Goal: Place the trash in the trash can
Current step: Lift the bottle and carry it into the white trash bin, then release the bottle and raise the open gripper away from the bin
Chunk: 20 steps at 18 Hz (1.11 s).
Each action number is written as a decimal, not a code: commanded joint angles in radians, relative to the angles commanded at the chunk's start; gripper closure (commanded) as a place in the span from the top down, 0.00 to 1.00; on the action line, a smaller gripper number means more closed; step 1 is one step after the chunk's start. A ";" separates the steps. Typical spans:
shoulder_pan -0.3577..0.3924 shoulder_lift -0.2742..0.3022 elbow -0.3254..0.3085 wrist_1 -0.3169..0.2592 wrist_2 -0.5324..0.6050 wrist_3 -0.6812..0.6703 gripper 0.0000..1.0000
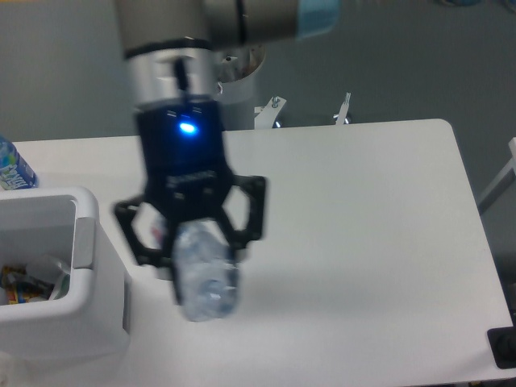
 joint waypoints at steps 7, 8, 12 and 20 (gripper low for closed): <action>-0.153 -0.040 -0.014 0.000 0.000 0.005 0.55; -0.157 -0.041 -0.018 0.000 0.000 0.003 0.55; -0.186 -0.067 -0.025 0.000 -0.002 0.005 0.56; -0.186 -0.081 -0.021 0.000 0.002 0.034 1.00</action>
